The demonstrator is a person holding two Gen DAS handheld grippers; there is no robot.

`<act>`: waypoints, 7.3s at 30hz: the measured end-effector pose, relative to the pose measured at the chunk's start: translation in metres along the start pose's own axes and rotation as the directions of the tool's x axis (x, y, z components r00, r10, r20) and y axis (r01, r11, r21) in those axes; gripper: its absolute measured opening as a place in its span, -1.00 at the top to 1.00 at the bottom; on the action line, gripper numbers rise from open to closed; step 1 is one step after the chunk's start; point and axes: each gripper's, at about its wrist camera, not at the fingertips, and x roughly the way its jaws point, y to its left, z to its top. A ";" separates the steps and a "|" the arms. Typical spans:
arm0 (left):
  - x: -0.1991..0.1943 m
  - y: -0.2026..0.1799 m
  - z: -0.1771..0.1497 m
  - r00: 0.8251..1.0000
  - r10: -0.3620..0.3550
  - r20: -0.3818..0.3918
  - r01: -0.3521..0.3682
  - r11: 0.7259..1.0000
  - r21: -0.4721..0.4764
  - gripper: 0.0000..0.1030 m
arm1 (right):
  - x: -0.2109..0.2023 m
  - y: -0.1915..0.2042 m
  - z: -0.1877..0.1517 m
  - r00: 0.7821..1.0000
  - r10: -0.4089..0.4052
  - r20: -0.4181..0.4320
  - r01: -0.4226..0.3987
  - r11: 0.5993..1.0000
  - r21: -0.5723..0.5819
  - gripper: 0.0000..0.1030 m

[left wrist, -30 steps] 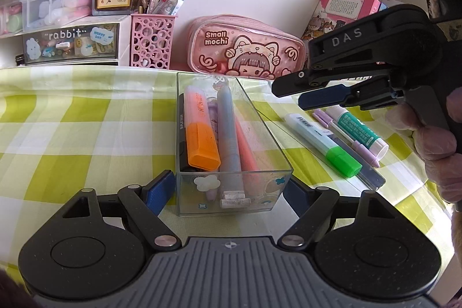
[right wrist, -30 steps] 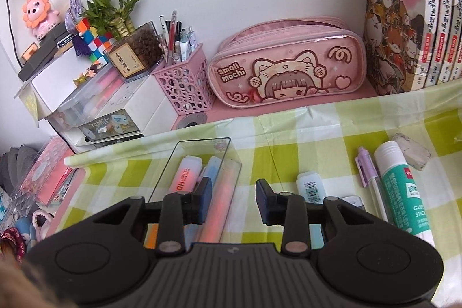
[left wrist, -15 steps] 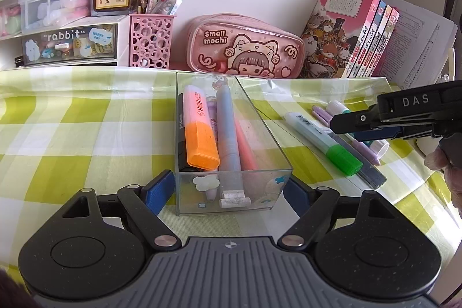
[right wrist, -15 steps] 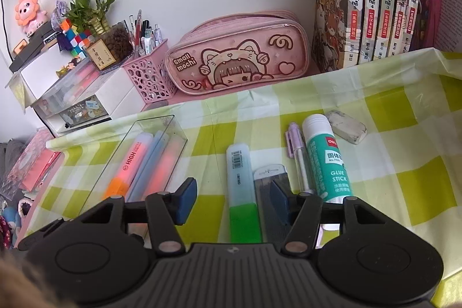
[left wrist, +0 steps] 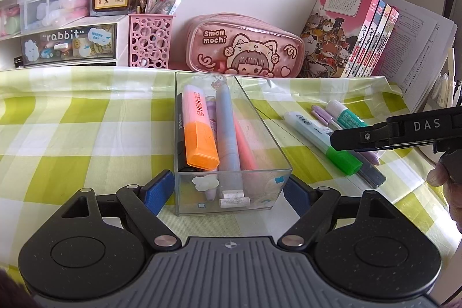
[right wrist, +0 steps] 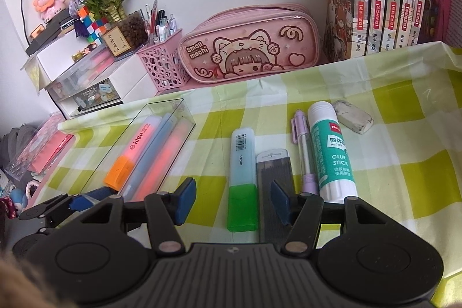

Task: Organize stationery
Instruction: 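Move the right gripper to the mint highlighter with green cap and grasp it, then lift the mint highlighter, lower it into the clear box, open, then withdraw the right gripper and move it toward the lavender pen, then grasp the lavender pen with the right gripper and lift it, then carry the lavender pen over the clear box, lower it inside, open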

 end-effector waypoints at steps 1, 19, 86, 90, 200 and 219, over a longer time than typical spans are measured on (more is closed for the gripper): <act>0.000 0.000 0.000 1.000 0.000 0.000 0.000 1.000 0.000 -0.56 | 0.001 0.001 0.000 1.000 0.010 -0.001 -0.010 1.000 -0.006 -0.26; 0.001 0.000 0.000 1.000 -0.003 0.001 0.003 1.000 -0.003 -0.56 | 0.029 0.024 -0.001 0.993 -0.119 0.003 0.119 0.988 -0.094 -0.09; -0.001 -0.002 -0.001 1.000 -0.007 0.002 0.007 1.000 -0.002 -0.57 | 0.066 0.057 0.034 0.960 0.278 0.037 -0.268 0.872 0.409 -0.09; -0.001 -0.002 -0.001 1.000 -0.007 0.002 0.007 1.000 -0.003 -0.57 | 0.064 0.057 0.035 0.961 0.273 0.041 -0.266 0.877 0.400 -0.09; -0.001 -0.002 -0.001 1.000 -0.014 0.001 0.014 1.000 -0.004 -0.59 | 0.032 -0.032 0.012 0.957 -0.271 0.101 0.260 0.959 0.110 0.08; -0.001 -0.002 0.000 1.000 -0.011 -0.001 0.011 1.000 0.001 -0.59 | 0.025 -0.041 0.017 0.985 0.068 0.158 -0.142 0.839 0.526 0.08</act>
